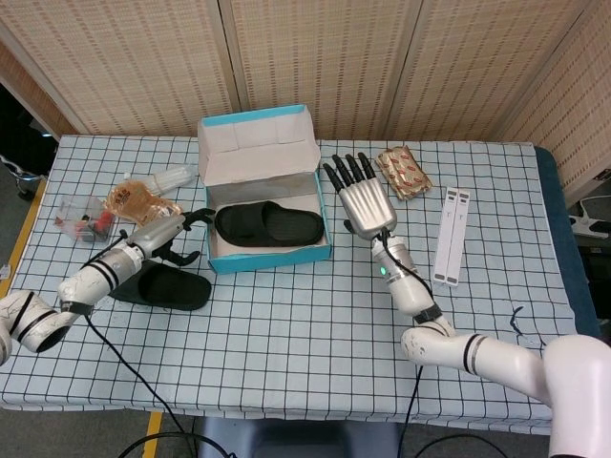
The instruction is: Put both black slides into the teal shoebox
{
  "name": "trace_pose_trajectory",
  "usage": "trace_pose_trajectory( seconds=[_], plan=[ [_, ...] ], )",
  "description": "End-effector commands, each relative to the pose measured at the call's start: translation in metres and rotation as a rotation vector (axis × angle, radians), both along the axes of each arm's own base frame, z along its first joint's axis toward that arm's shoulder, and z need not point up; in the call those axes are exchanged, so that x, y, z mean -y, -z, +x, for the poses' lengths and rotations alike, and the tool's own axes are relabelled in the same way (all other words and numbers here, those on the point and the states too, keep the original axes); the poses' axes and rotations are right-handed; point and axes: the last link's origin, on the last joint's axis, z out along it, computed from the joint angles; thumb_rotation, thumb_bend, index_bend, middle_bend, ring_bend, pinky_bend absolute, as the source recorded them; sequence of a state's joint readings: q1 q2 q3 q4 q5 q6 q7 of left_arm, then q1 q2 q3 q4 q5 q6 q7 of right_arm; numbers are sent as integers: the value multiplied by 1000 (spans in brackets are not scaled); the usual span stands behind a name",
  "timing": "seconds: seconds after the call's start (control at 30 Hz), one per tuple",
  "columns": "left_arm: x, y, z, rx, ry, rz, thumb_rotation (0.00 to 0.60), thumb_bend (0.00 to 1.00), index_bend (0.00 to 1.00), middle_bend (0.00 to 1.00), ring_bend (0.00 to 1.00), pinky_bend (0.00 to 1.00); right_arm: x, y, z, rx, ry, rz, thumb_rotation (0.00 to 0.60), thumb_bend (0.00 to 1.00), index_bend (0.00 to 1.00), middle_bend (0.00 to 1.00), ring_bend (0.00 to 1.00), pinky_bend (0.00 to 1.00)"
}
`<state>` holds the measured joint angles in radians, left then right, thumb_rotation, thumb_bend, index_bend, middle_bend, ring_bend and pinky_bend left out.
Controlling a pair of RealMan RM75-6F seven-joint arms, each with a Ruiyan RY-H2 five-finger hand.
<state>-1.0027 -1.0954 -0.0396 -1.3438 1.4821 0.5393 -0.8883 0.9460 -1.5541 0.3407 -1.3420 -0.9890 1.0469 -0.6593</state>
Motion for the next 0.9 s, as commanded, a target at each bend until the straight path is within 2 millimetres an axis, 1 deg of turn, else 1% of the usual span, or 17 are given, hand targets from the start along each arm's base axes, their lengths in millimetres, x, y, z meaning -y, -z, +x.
trace_pose_trajectory(
  seconds=[0.03,0.13,0.27,0.37,0.43,0.57,0.73,0.9],
  plan=[
    [37,-15,-21,-34,83,55,600,468,0,41,2,157,-68,-38,-44,128,-1,32,600,63,0,5,0,19],
    [61,-19,-40,-79,121,109,600,448,0,6,0,123,-113,-50,-67,137,3,54,600,64,0,5,0,19],
    [78,-21,-63,-194,172,194,600,421,0,0,0,77,-161,-54,-95,138,52,86,600,64,0,5,0,17],
    [89,-17,-77,-298,190,221,600,411,0,0,0,52,-190,-53,-111,164,104,126,600,64,0,5,0,16],
    [95,-14,-85,-365,189,221,600,401,0,0,0,30,-203,-55,-117,189,122,136,600,64,0,5,0,15],
    [100,-9,-100,-482,194,241,600,384,0,0,0,12,-214,-66,-116,227,95,119,600,64,0,5,0,6],
    [97,1,-114,-579,190,259,600,361,0,0,0,5,-225,-79,-112,259,88,113,600,63,0,5,0,1],
    [97,14,-135,-670,175,239,600,351,0,0,0,3,-234,-89,-115,328,100,96,600,63,0,4,0,0]
  ],
)
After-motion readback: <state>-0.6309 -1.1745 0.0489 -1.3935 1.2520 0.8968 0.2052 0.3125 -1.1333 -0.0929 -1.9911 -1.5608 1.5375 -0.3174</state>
